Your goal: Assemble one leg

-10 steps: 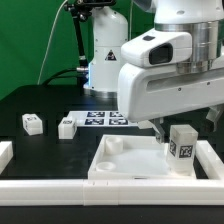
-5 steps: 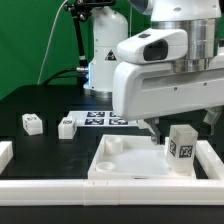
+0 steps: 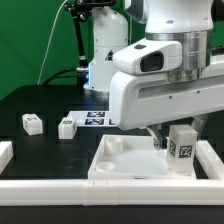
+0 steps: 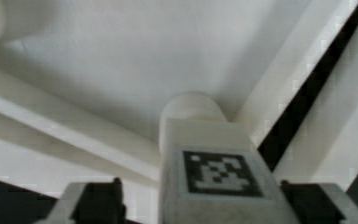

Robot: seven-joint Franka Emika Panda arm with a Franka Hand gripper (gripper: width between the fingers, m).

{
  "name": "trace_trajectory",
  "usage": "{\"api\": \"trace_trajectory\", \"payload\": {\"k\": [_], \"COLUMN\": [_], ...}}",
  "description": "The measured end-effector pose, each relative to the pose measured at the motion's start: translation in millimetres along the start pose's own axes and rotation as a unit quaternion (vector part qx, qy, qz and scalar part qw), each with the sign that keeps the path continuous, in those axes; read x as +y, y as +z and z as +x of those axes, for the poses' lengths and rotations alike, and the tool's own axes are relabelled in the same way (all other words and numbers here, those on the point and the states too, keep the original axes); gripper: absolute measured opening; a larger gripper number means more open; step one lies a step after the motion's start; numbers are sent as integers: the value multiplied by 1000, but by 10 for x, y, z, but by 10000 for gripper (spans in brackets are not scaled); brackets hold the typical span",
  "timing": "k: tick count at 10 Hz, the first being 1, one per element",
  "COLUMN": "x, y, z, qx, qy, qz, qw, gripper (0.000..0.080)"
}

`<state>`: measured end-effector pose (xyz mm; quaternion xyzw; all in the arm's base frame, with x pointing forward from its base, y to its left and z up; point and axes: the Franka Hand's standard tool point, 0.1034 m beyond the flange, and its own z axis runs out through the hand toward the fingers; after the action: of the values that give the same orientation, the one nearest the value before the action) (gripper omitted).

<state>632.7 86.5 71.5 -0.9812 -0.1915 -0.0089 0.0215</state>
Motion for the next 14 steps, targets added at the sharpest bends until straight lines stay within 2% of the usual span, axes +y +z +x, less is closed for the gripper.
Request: {"api": "trace_trajectory", "payload": {"k": [1,5,8,9,12,14], "x": [0,-10,-134,-168,-301,-315], "y": [0,1,14,16,28,32], "z": [0,2,23,44,90,92], "qx": [0,0,13,17,20,13], "qy": [0,36,235,285,449,554], "qz": [0,1,11,15,33,42], "qw": [1000,999,972,958,893,832], "gripper": [289,290,290,290,291,291]}}
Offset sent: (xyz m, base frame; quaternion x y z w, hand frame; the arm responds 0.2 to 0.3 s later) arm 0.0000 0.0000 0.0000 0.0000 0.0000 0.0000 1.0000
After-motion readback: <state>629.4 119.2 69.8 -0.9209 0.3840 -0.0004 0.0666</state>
